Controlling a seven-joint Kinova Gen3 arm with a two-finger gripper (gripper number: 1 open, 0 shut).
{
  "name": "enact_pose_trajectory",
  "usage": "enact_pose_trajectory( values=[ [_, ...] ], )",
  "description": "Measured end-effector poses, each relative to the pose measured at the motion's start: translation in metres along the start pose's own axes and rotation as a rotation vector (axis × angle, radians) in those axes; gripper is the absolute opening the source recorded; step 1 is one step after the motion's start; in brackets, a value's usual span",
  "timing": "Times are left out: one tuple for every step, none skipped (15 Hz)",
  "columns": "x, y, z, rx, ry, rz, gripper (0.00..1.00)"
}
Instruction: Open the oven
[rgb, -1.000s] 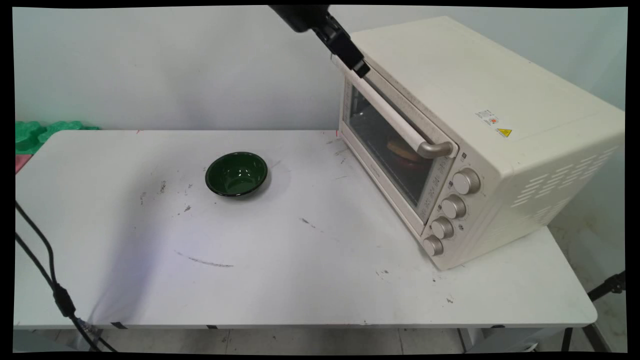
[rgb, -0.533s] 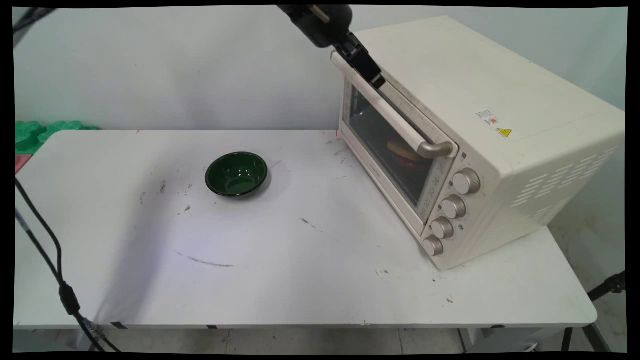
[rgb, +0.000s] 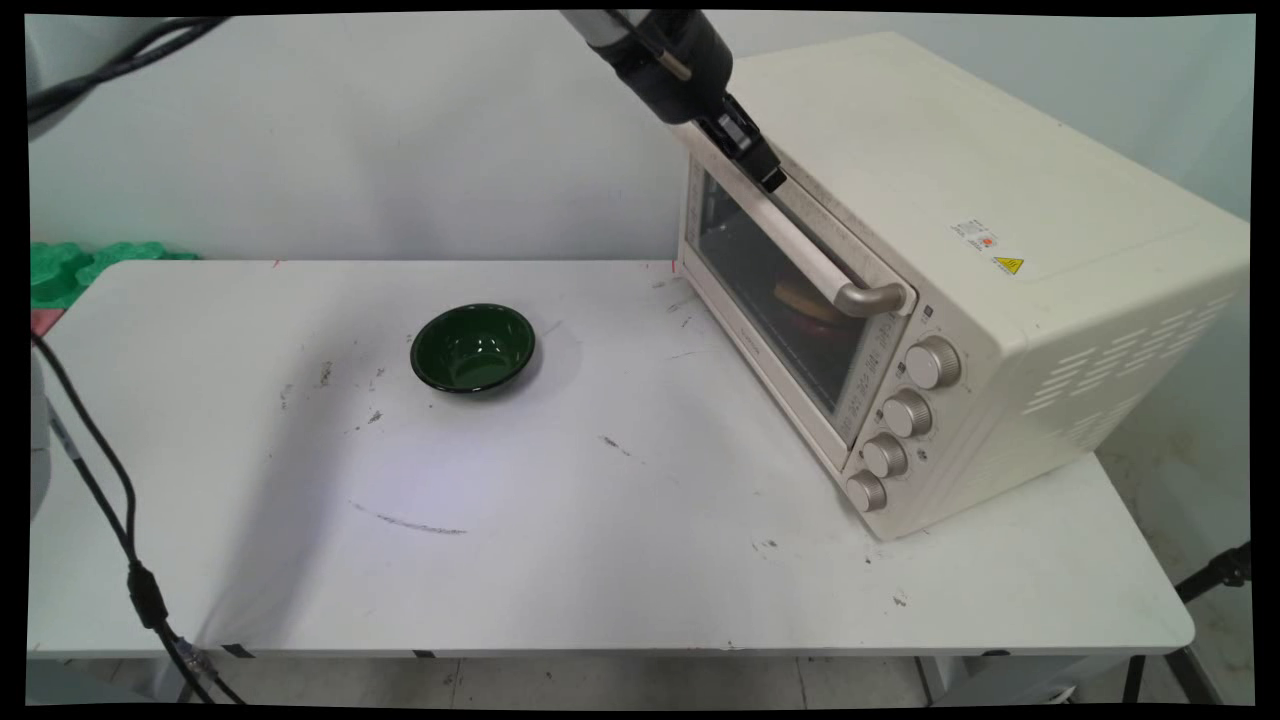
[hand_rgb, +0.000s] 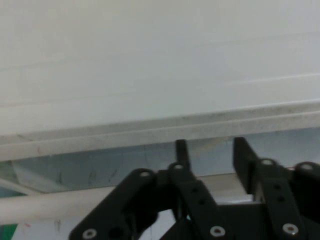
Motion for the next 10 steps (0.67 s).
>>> enact_pose_trajectory(
  values=[
    [0.000,0.000,0.003,0.001,0.001,0.000,0.00],
    [0.000,0.000,0.006,0.003,0.003,0.001,0.00],
    [0.000,0.000,0.009,0.004,0.005,0.002,0.00],
    [0.000,0.000,0.011,0.004,0.007,0.003,0.00],
    [-0.001,0.000,0.013,0.005,0.008,0.004,0.00],
    [-0.002,0.001,0.015,0.006,0.008,0.005,0.00],
    [-0.002,0.001,0.017,0.006,0.006,0.006,0.00],
    [-0.004,0.001,0.018,0.007,0.000,0.009,0.00],
    [-0.007,0.001,0.019,0.008,-0.008,0.011,0.00],
    [-0.009,0.001,0.018,0.009,-0.017,0.013,0.00]
  ],
)
